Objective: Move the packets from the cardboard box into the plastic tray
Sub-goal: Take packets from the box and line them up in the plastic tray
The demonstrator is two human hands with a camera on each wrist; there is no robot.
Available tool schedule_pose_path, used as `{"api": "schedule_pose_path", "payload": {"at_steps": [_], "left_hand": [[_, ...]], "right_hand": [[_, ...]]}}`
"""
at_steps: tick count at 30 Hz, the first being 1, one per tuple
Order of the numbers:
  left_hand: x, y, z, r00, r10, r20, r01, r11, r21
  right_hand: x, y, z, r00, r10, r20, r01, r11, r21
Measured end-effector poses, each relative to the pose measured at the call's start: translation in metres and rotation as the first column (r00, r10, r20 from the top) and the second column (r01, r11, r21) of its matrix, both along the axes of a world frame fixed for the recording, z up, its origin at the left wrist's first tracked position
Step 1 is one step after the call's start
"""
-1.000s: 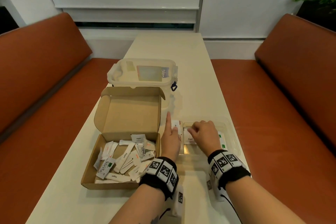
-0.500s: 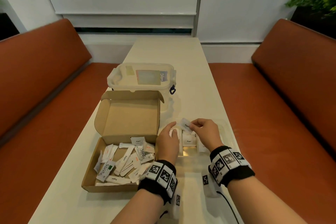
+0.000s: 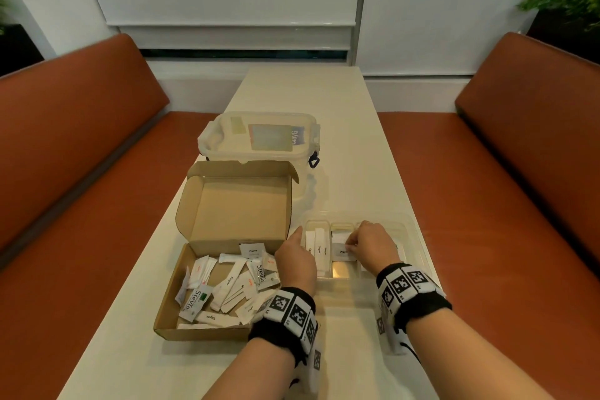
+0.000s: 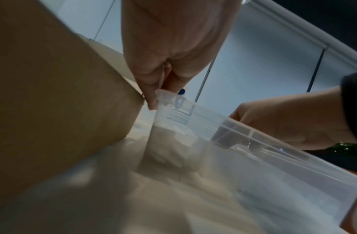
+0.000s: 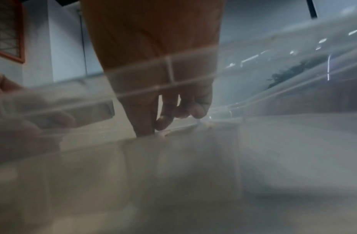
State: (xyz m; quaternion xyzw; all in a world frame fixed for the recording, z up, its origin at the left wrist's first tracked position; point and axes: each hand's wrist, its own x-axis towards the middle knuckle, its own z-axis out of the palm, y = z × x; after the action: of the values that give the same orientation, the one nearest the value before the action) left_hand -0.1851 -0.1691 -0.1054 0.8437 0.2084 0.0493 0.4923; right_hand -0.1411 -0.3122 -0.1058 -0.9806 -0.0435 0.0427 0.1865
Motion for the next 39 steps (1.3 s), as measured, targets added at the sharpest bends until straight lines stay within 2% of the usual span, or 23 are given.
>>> {"api": "schedule_pose_path", "payload": {"at_steps": [7,14,24,30,34,37,39], "left_hand": [[0.001,0.0,0.0,1.0,-0.006,-0.008,0.007,1.0,0.028],[0.0,0.0,0.001,1.0,-0.011,-0.011,0.012,0.998,0.054],[0.0,-0.001,0.001,1.0,-0.017,-0.022,0.018,0.999,0.043],[-0.004,0.002,0.01,0.999,-0.04,-0.032,0.039,0.999,-0.013],[-0.01,0.013,0.024,0.998,-0.052,0.034,0.055,0.995,-0.077],[-0.011,0.032,0.041,0.994,-0.059,0.096,0.069,0.992,-0.107],[-0.015,0.054,0.051,0.993,-0.04,0.11,0.048,0.996,-0.07]], "right_hand": [[-0.001,0.001,-0.005,0.997,0.031,0.073,-0.029,0.999,-0.031],[-0.003,0.005,-0.011,0.995,0.081,0.058,-0.073,0.988,-0.138],[-0.006,0.008,-0.005,0.998,0.052,0.031,-0.049,0.994,-0.098],[-0.019,0.011,0.003,0.993,-0.049,0.104,0.038,0.994,0.1],[-0.037,0.027,0.019,0.978,-0.117,0.173,0.066,0.958,0.278],[-0.053,0.051,0.03,0.983,-0.099,0.155,0.039,0.935,0.353],[-0.063,0.073,0.035,0.989,-0.061,0.135,0.004,0.922,0.388]]}}
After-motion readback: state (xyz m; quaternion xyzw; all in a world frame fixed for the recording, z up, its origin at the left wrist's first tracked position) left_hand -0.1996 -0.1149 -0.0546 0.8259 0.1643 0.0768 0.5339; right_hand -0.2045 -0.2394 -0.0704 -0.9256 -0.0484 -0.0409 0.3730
